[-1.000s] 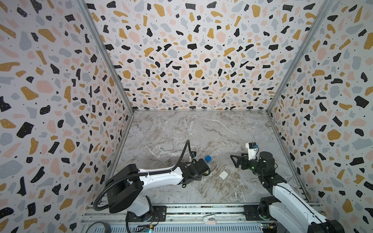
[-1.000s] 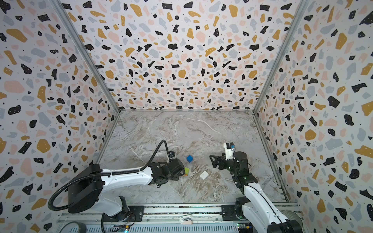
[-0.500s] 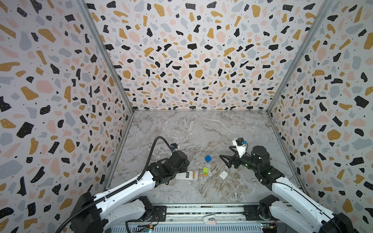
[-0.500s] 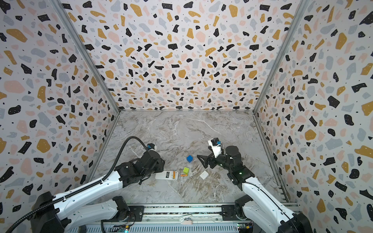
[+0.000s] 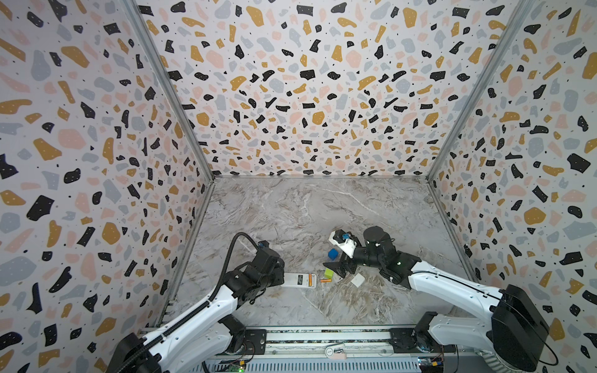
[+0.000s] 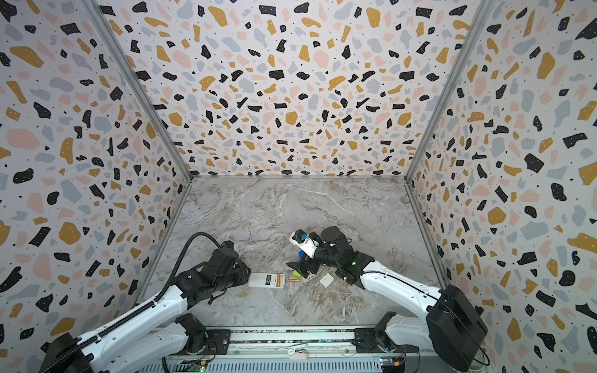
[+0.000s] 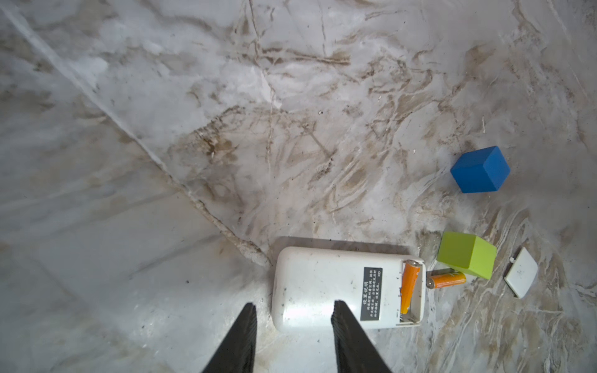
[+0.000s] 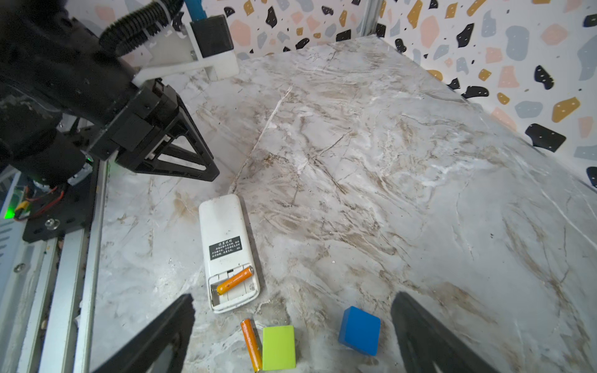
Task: Load the batteries into the remote control
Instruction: 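Move the right gripper over the compartment while the left gripper shifts aside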
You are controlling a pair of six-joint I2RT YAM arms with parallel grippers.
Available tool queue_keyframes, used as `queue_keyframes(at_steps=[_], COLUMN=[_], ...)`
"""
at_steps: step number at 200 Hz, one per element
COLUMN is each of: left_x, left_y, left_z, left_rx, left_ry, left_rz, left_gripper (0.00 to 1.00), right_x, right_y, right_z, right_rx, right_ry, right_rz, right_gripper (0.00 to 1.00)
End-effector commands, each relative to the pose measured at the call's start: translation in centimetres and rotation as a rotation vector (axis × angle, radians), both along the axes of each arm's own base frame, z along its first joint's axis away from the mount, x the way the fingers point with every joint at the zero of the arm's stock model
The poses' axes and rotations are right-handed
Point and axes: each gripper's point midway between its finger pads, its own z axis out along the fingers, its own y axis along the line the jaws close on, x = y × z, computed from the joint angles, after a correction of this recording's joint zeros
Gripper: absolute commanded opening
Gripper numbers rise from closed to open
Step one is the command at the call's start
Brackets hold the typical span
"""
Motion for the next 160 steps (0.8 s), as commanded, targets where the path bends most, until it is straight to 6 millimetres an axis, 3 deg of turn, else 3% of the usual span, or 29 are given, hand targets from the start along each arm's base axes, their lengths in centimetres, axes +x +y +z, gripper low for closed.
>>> queue_keyframes(at_steps=[1,53,77,101,160], left_x=[0.5,1.0,1.1,1.2,1.2], left_y=[-0.8,-1.2,-1.2,-0.9,-0.3], left_z=[0.6,0.5,0.2,0.6,0.1], left_rx=[-0.047,-0.08,-0.085,-0.078,-0.071], left_ry=[-0.039,-0.07,-0.071,-0.091,-0.116], left_rz=[-0.033,-0.033,-0.032,-0.021,0.005], left_gripper=[0.46,0.52,0.8,1.0,0.99], right_x=[-0.6,-1.2,-1.5,-2.9,-2.3], right_y=[1.2,2.7,3.3,4.2,4.7], right_z=[0.6,-0.1,-1.0,-1.1,-1.2], right_rx=[-0.035,-0.117,-0.186,-0.187,-0.226], right_ry=[-0.05,-0.101,-0.122,-0.15,-0.183], right_rz=[0.1,0.183,0.204,0.293,0.315], right_gripper=[0.97,0.98,0.99,0.98,1.0])
